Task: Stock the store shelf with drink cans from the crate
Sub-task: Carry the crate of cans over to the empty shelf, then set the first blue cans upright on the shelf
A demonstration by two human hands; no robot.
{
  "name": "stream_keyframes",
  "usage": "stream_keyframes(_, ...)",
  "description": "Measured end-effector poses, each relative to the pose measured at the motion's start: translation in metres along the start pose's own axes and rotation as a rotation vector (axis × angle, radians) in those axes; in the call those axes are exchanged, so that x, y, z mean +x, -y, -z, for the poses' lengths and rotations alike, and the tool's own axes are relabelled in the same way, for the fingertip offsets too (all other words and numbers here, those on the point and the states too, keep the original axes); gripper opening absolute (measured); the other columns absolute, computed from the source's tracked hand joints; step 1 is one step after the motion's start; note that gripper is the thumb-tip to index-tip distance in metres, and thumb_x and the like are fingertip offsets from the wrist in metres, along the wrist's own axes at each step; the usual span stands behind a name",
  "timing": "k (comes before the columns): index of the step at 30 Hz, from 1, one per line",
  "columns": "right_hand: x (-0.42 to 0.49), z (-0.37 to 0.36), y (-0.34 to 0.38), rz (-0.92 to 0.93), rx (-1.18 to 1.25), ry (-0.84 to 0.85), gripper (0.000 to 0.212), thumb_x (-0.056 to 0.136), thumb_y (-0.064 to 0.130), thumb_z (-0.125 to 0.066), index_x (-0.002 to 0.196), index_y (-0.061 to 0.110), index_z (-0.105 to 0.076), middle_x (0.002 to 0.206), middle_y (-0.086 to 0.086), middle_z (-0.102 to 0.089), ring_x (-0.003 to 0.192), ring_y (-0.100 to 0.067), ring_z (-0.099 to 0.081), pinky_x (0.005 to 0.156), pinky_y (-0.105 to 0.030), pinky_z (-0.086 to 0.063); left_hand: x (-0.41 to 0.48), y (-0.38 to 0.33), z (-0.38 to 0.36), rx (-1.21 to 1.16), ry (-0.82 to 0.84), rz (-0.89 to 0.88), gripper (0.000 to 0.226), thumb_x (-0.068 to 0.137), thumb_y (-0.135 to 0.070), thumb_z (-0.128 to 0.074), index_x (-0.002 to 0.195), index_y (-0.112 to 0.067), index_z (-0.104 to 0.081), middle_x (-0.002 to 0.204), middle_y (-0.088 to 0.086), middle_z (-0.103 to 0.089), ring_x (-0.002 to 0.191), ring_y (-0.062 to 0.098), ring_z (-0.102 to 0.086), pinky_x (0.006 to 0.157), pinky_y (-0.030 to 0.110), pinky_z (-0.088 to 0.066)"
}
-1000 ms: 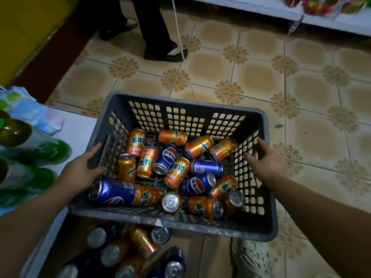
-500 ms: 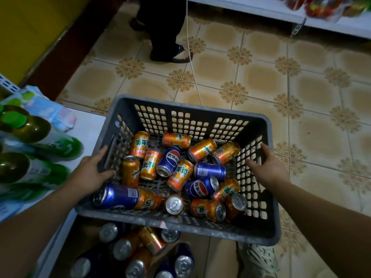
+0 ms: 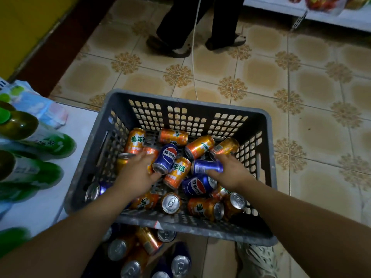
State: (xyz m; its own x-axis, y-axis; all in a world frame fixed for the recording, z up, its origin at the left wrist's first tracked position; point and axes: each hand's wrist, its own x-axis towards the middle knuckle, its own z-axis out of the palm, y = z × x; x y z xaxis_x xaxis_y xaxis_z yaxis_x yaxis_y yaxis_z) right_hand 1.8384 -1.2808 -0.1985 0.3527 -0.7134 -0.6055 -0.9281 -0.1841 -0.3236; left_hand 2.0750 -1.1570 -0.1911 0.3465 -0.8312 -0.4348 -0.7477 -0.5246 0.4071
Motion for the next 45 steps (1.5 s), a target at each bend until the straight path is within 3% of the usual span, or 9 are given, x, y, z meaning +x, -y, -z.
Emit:
stream_keyframes(6,0.014,-0.048,-0.007,0.001,-0.144,0.202,0.087,0.082,0.057,-0.064,0.150,0.024,-0.022,0.147,-0.011,-0.036,0.130,-0.031,-0.042,0.105,-0.038,-0.038,0.010,-0.028,-0.060,-0.060,0.326,-0.085,0.065,0.087,-0.035,-0.064,0.144,-0.019,-0.038,0.145,0.006,-0.040,0.129,0.024,-0.042,0.105,0.036,-0.037)
stream_keyframes(14,0.021,-0.075,-0.008,0.057,-0.084,0.091,0.072,0.079,0.027,-0.074,0.138,0.019,-0.033,0.134,-0.012,-0.044,0.116,-0.032,-0.051,0.097,-0.040,-0.046,0.022,-0.032,-0.089,-0.029,0.548,-0.089,0.064,0.085,-0.032,-0.068,0.141,-0.022,-0.040,0.140,0.004,-0.046,0.122,0.023,-0.048,0.100,0.034,-0.041)
stream_keyframes(18,-0.002,-0.056,0.002,0.093,0.054,0.022,0.068,0.077,0.033,-0.074,0.133,0.022,-0.037,0.129,-0.006,-0.037,0.108,-0.031,-0.054,0.088,-0.038,-0.049,0.015,-0.037,-0.079,-0.058,0.500,-0.088,0.078,0.081,-0.030,-0.072,0.146,-0.022,-0.031,0.147,0.005,-0.039,0.129,0.024,-0.043,0.104,0.035,-0.039)
stream_keyframes(22,-0.042,-0.011,0.016,0.119,0.205,-0.067,0.074,0.073,0.038,-0.074,0.137,0.030,-0.037,0.128,0.000,-0.035,0.114,-0.023,-0.050,0.095,-0.038,-0.048,-0.007,-0.056,-0.055,-0.276,0.436,-0.047,0.097,0.074,-0.019,-0.080,0.151,-0.023,-0.019,0.145,0.003,-0.041,0.126,0.022,-0.046,0.103,0.035,-0.040)
stream_keyframes(25,-0.078,0.022,0.030,0.151,0.270,-0.145,0.074,0.073,0.037,-0.074,0.137,0.031,-0.039,0.132,0.001,-0.038,0.118,-0.021,-0.048,0.097,-0.035,-0.047,-0.031,-0.074,-0.026,-0.477,0.371,-0.026,0.091,0.074,-0.010,-0.079,0.148,-0.023,-0.027,0.125,-0.006,-0.052,0.110,0.012,-0.053,0.093,0.026,-0.042)
stream_keyframes(28,-0.117,0.055,0.047,0.191,0.334,-0.235,0.071,0.073,0.036,-0.074,0.136,0.030,-0.041,0.129,0.004,-0.041,0.118,-0.017,-0.047,0.096,-0.029,-0.045,-0.058,-0.088,0.008,-0.570,0.312,-0.066,0.088,0.068,-0.013,-0.082,0.141,-0.026,-0.036,0.123,-0.006,-0.060,0.106,0.009,-0.059,0.092,0.030,-0.051)
stream_keyframes(31,-0.158,0.088,0.070,0.248,0.406,-0.277,0.073,0.075,0.033,-0.073,0.140,0.027,-0.040,0.131,0.004,-0.040,0.121,-0.015,-0.046,0.101,-0.032,-0.045,-0.092,-0.104,0.051,-0.604,0.236,-0.112,0.082,0.070,-0.007,-0.081,0.136,-0.030,-0.038,0.115,-0.012,-0.059,0.098,0.000,-0.057,0.078,0.012,-0.048)
stream_keyframes(34,-0.203,0.117,0.096,0.325,0.481,-0.326,0.074,0.076,0.031,-0.073,0.142,0.027,-0.039,0.135,0.002,-0.042,0.123,-0.018,-0.046,0.101,-0.039,-0.047,-0.130,-0.113,0.091,-0.643,0.153,-0.137,0.090,0.067,-0.012,-0.084,0.141,-0.030,-0.035,0.126,-0.007,-0.057,0.113,0.011,-0.056,0.095,0.032,-0.048)
stream_keyframes(45,-0.361,0.166,0.196,0.610,0.603,-0.429,0.073,0.070,0.035,-0.075,0.134,0.041,-0.040,0.133,0.001,-0.052,0.115,-0.023,-0.055,0.093,-0.044,-0.053,-0.305,-0.114,0.217,-0.702,-0.145,-0.218,0.079,0.078,-0.003,-0.074,0.144,-0.021,-0.033,0.124,0.001,-0.053,0.109,0.014,-0.056,0.072,0.017,-0.045)
